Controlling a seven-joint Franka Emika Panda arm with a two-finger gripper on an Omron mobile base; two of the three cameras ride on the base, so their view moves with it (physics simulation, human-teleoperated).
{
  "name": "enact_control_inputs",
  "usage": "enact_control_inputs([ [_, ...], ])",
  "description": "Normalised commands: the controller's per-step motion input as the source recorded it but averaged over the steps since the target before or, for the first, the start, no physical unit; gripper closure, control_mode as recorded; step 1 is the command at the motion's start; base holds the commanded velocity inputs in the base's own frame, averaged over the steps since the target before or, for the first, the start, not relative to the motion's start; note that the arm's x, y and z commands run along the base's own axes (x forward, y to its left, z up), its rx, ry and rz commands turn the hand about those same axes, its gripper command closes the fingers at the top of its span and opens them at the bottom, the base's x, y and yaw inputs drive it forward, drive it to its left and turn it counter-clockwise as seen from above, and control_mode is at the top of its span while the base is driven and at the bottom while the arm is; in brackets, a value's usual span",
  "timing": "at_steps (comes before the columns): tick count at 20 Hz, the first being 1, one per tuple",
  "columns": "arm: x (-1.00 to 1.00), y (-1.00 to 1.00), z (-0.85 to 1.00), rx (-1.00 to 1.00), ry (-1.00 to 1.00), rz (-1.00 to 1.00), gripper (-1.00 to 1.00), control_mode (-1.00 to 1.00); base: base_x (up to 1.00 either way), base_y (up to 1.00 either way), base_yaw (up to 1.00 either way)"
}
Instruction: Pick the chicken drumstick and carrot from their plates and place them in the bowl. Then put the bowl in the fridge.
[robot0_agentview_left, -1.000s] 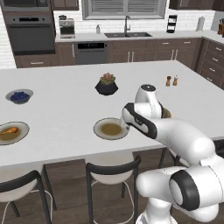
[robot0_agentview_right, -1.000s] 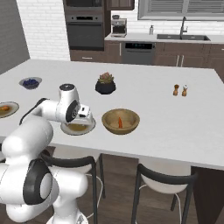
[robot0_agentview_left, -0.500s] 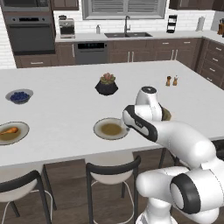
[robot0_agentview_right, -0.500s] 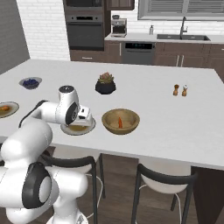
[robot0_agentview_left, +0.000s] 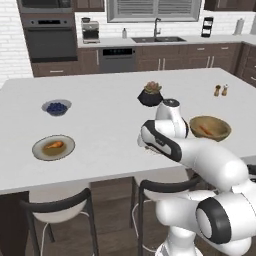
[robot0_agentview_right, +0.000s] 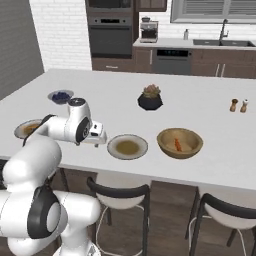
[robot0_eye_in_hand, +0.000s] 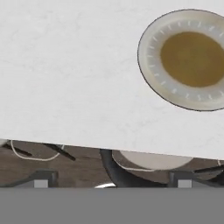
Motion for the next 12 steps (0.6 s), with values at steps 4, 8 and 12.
enact_control_inputs([
  [4, 0.00, 0.00, 0.00, 0.00, 0.00, 0.00, -1.00, 1.00, 0.34, 0.59, 0.00],
  [8, 0.13, -0.02, 0.00, 0.00, 0.00, 0.00, -1.00, -1.00, 0.64, -0.02, 0.00],
  [12, 0.14, -0.02, 0.00, 0.00, 0.00, 0.00, -1.00, -1.00, 0.00, 0.00, 0.00],
])
